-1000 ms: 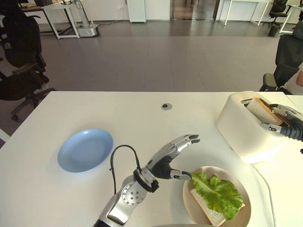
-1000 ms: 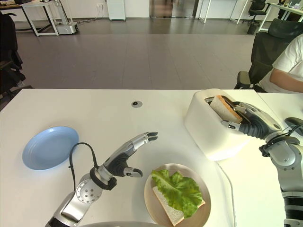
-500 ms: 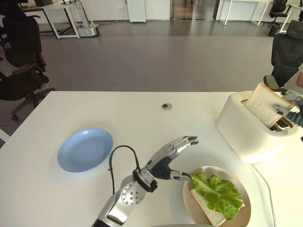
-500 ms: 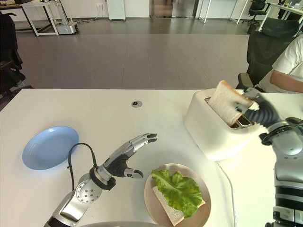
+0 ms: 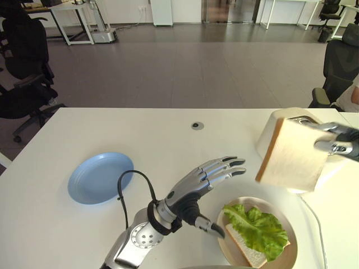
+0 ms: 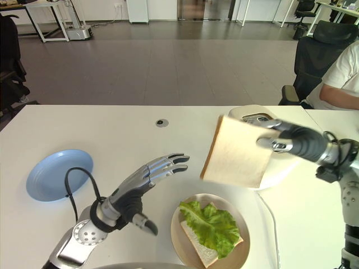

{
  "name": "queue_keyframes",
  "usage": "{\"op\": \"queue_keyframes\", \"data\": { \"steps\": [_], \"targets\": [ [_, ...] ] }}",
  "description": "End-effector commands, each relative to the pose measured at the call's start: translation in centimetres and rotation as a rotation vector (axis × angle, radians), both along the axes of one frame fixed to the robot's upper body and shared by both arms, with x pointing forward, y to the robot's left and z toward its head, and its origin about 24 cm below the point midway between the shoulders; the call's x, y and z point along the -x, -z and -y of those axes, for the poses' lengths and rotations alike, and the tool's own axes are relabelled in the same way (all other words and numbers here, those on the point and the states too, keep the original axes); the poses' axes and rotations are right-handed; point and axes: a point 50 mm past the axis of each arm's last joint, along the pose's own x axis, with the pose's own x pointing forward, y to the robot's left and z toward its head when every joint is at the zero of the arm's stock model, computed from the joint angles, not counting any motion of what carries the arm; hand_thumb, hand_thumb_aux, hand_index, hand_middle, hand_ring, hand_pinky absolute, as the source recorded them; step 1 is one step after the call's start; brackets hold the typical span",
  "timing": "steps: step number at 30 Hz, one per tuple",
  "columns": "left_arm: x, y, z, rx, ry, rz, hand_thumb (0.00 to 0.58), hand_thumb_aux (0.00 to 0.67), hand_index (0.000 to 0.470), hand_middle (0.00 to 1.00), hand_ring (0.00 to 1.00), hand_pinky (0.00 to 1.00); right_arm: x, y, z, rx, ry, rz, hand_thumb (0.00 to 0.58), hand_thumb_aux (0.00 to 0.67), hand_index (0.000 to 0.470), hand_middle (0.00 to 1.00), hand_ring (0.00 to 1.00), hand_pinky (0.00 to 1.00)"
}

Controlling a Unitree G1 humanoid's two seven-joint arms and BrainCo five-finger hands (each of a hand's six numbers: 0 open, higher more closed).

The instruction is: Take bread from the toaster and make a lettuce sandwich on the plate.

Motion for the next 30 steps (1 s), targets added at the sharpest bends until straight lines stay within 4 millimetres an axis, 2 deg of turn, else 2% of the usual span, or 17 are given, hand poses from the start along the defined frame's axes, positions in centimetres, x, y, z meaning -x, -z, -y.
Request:
{"op": "queue_keyframes", "data": {
  "steps": [1, 4, 8, 13, 18, 23, 26, 30],
  "targets": [
    [1.5, -0.7, 0.2, -0.082, 0.024, 0.056, 0.000, 0.000, 0.000, 0.00, 0.00, 0.00, 0.7, 2.1, -2.1, 0.127, -0.204, -0.049, 0.580, 0.670, 0.470, 0.00, 0.00, 0.00],
    [2.3, -0.2, 0.7, -0.145, 0.053, 0.053, 0.000, 0.000, 0.000, 0.00, 0.00, 0.00, 0.5, 4.9, -3.7, 0.238, -0.288, -0.063, 0.580, 0.670, 0.470, 0.00, 0.00, 0.00],
    [2.8, 2.7, 2.1, -0.314, 0.095, 0.030, 0.000, 0.000, 0.000, 0.00, 0.00, 0.00, 0.3, 7.3, -4.5, 0.348, -0.368, -0.088, 0.580, 0.670, 0.470, 0.00, 0.00, 0.00],
    [3.4, 5.1, 3.8, -0.437, 0.148, 0.011, 0.000, 0.000, 0.000, 0.00, 0.00, 0.00, -0.1, 8.5, -4.7, 0.407, -0.399, -0.085, 0.580, 0.670, 0.470, 0.00, 0.00, 0.00],
    [5.0, 7.6, 5.5, -0.544, 0.272, -0.029, 0.000, 0.000, 0.000, 0.00, 0.00, 0.00, -0.1, 9.5, -5.0, 0.451, -0.405, -0.063, 0.580, 0.670, 0.470, 0.00, 0.00, 0.00],
    [5.3, 7.3, 5.7, -0.615, 0.266, 0.089, 0.000, 0.000, 0.000, 0.00, 0.00, 0.00, -0.3, 10.5, -5.3, 0.497, -0.374, -0.034, 0.580, 0.670, 0.470, 0.00, 0.00, 0.00],
    [5.9, 7.2, 5.9, -0.628, 0.285, 0.099, 0.000, 0.000, 0.000, 0.00, 0.00, 0.00, 0.0, 10.9, -5.4, 0.513, -0.379, -0.028, 0.580, 0.670, 0.470, 0.00, 0.00, 0.00],
    [6.8, 9.1, 6.1, -0.751, 0.331, 0.085, 0.000, 0.000, 0.000, 0.00, 0.00, 0.00, -0.3, 11.0, -5.7, 0.529, -0.383, -0.009, 0.580, 0.670, 0.470, 0.00, 0.00, 0.00]
  ]
}}
